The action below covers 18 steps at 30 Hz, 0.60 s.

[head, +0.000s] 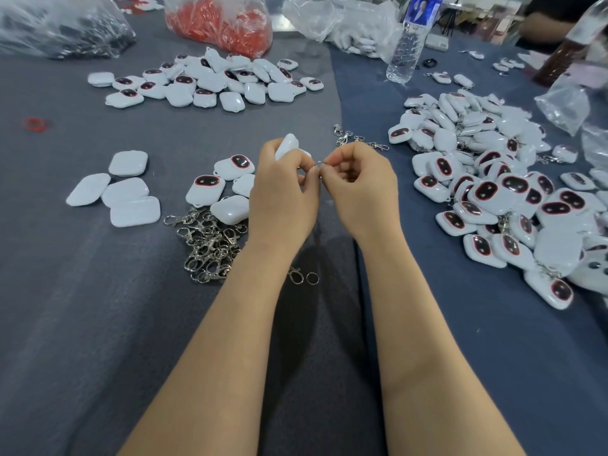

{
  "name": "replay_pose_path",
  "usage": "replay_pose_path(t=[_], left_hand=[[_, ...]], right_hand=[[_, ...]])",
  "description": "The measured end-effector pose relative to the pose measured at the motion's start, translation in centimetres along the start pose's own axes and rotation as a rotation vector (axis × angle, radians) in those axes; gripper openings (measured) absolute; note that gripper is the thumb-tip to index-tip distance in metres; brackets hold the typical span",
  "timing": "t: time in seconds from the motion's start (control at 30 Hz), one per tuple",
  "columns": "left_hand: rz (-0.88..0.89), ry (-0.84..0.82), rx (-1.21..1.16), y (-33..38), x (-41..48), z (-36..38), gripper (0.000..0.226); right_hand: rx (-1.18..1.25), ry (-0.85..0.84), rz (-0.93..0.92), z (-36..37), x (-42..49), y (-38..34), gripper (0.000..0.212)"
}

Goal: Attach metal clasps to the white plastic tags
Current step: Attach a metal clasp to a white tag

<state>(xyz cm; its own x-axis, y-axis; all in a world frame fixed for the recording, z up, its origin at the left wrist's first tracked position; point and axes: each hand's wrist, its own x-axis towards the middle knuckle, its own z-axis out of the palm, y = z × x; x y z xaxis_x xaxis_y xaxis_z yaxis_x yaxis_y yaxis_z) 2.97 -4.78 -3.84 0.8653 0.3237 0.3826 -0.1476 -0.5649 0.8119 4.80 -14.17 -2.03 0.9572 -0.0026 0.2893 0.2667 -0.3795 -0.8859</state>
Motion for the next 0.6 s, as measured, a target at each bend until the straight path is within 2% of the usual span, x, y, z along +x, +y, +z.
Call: replay_pose_path(t=[0.6], left_hand=[[-0.022, 0.022, 0.015, 0.4, -0.02, -0.17, 0.007]], right_hand=[[0.009, 0.024, -0.003, 0.39, 0.03, 0.19, 0.017]])
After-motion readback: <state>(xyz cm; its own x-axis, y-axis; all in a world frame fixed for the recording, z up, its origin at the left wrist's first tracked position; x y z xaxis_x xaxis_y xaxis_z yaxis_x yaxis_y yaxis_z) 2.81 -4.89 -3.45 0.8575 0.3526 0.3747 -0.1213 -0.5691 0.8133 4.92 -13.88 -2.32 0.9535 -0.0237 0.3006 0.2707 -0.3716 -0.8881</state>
